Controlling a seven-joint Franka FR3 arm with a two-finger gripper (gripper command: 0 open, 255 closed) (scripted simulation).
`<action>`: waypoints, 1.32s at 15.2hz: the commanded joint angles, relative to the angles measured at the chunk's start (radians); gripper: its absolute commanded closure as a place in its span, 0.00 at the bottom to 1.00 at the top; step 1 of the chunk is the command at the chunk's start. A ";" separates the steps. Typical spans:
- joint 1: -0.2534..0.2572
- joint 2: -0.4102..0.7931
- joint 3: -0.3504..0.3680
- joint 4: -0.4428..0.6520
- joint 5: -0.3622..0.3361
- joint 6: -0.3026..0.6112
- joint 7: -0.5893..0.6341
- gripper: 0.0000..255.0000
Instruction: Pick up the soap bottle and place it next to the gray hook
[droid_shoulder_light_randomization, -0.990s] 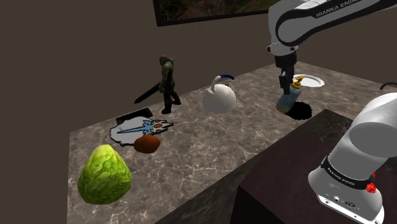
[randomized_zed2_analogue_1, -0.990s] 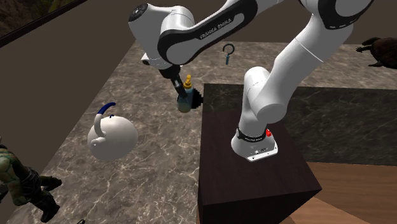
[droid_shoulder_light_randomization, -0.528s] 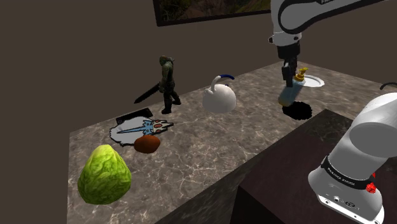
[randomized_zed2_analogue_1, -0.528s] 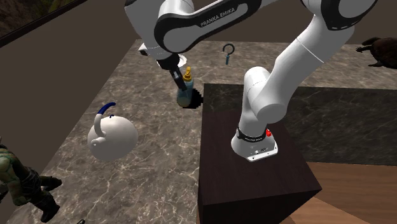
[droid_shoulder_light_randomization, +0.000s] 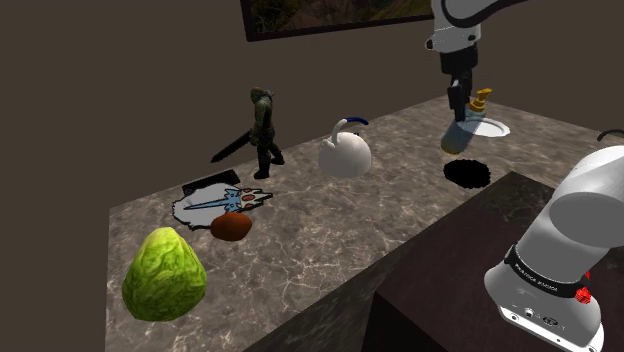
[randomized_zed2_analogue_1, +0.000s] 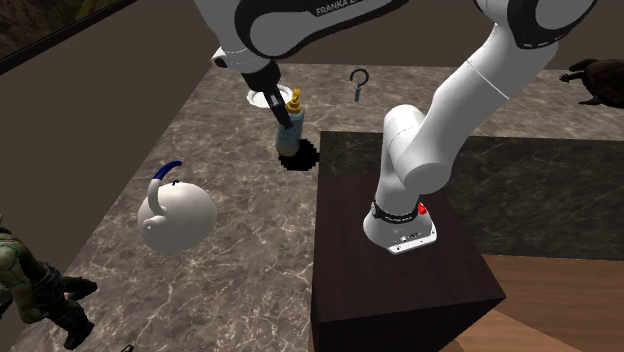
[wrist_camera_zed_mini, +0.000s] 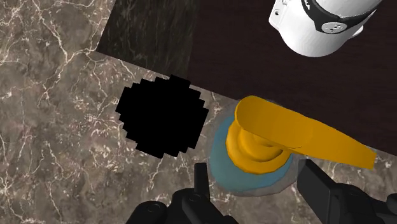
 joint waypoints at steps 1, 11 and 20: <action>0.000 -0.006 0.003 0.021 0.001 -0.027 -0.005 1.00; 0.000 0.003 0.013 0.162 0.005 -0.156 -0.031 1.00; -0.007 -0.001 0.005 0.255 -0.009 -0.248 -0.070 1.00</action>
